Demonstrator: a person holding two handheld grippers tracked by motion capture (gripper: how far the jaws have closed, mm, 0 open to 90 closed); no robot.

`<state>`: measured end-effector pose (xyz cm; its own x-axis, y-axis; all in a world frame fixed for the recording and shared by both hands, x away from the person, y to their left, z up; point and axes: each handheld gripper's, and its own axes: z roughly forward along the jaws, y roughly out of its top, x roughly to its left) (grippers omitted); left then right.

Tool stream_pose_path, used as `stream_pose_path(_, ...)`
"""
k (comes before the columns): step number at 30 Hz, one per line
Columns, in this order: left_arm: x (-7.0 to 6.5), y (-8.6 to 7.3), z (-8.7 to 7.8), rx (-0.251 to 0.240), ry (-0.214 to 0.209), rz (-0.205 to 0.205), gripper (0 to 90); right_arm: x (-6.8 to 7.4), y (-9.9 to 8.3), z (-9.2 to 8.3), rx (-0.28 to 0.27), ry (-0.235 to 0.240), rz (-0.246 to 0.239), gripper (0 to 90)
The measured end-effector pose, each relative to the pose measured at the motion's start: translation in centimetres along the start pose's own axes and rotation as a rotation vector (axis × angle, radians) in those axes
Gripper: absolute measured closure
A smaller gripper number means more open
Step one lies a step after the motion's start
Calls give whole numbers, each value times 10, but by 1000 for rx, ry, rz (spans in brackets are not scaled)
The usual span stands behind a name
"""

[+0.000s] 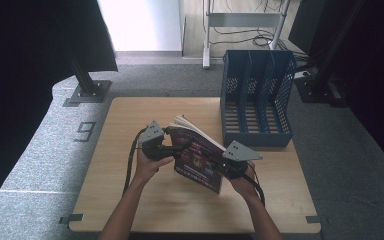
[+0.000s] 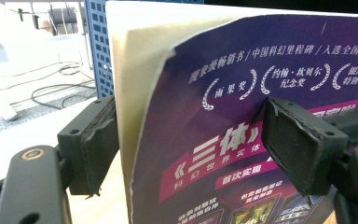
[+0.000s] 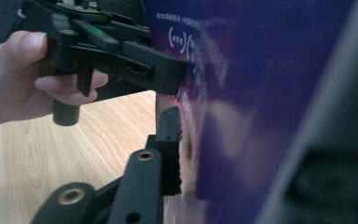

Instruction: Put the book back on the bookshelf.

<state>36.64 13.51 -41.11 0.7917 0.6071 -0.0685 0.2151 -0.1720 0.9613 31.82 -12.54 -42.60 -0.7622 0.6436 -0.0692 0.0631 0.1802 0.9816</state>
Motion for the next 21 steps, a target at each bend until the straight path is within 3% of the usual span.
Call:
stream_pose_path(8, -3, -6, -2, 28, 48, 11, 202, -5, 0, -1, 3, -3, 76, 807)
stream_pose_path(11, -4, -10, -5, 40, 65, 6, 200, -5, -1, -2, 0, -8, 84, 809)
stream_pose_path(21, -8, -45, -31, 104, 135, -13, 201, -3, -2, -4, -16, -6, 97, 810)
